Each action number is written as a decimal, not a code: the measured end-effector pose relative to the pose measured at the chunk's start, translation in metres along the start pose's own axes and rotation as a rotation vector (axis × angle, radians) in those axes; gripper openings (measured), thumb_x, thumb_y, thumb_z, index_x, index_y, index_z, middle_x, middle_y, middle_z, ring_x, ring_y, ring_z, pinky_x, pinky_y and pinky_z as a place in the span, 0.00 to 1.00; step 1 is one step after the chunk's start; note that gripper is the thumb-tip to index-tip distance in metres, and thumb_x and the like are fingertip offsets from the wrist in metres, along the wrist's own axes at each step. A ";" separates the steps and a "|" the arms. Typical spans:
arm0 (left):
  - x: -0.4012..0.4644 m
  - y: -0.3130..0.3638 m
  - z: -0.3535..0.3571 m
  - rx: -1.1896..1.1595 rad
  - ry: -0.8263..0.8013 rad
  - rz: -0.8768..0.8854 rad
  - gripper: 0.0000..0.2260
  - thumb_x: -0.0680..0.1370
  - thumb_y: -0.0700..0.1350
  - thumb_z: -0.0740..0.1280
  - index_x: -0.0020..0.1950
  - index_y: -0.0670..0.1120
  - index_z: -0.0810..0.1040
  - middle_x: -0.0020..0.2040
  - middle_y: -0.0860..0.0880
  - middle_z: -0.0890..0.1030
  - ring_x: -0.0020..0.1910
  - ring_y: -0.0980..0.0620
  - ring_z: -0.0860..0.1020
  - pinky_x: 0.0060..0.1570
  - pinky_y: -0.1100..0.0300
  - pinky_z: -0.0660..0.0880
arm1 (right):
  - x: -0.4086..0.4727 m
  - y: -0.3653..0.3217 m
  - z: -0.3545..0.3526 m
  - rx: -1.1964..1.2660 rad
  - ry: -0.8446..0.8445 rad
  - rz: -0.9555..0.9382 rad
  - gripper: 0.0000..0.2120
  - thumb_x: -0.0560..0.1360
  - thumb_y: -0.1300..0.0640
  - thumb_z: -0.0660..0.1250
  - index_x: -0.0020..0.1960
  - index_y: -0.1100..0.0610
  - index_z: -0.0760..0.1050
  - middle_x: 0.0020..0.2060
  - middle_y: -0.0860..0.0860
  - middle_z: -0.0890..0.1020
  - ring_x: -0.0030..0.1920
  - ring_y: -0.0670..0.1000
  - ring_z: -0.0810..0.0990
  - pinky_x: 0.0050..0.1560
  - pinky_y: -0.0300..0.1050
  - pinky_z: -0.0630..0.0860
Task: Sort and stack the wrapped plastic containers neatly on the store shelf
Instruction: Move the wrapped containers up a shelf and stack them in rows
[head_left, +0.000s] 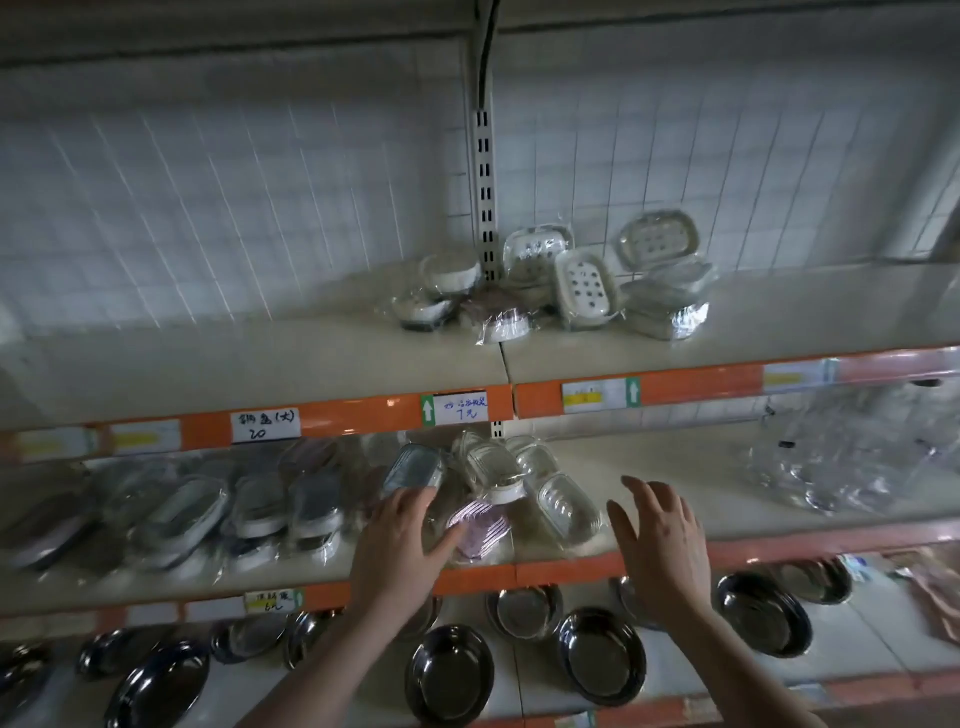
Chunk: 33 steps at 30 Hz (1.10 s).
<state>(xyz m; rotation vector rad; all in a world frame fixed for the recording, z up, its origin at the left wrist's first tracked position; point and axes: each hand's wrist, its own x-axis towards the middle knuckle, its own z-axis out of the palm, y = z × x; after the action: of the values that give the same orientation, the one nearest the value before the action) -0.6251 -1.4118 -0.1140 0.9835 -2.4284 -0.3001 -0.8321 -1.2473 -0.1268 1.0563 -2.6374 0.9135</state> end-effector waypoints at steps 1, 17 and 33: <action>0.004 0.006 -0.009 -0.023 0.005 0.009 0.20 0.73 0.56 0.69 0.59 0.45 0.78 0.54 0.50 0.79 0.51 0.51 0.78 0.45 0.61 0.74 | 0.004 -0.001 -0.010 0.014 0.023 0.006 0.18 0.76 0.50 0.64 0.64 0.56 0.73 0.56 0.56 0.77 0.55 0.57 0.75 0.53 0.51 0.71; 0.118 0.077 -0.041 -0.069 0.139 0.160 0.28 0.72 0.63 0.62 0.59 0.43 0.78 0.55 0.45 0.79 0.55 0.44 0.76 0.55 0.52 0.73 | 0.088 0.020 -0.101 -0.012 0.289 -0.030 0.17 0.73 0.56 0.70 0.60 0.58 0.76 0.51 0.60 0.79 0.51 0.63 0.77 0.50 0.54 0.73; 0.250 0.191 0.054 -0.165 0.126 -0.199 0.26 0.77 0.58 0.63 0.72 0.48 0.65 0.70 0.47 0.69 0.68 0.49 0.68 0.61 0.56 0.68 | 0.277 0.133 -0.112 0.027 -0.002 -0.098 0.21 0.78 0.47 0.61 0.69 0.52 0.68 0.62 0.55 0.73 0.61 0.57 0.71 0.59 0.48 0.67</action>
<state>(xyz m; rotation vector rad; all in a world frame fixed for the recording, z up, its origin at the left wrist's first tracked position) -0.9197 -1.4491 0.0029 1.1346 -2.1585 -0.4840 -1.1347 -1.2648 -0.0029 1.1817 -2.5568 0.9295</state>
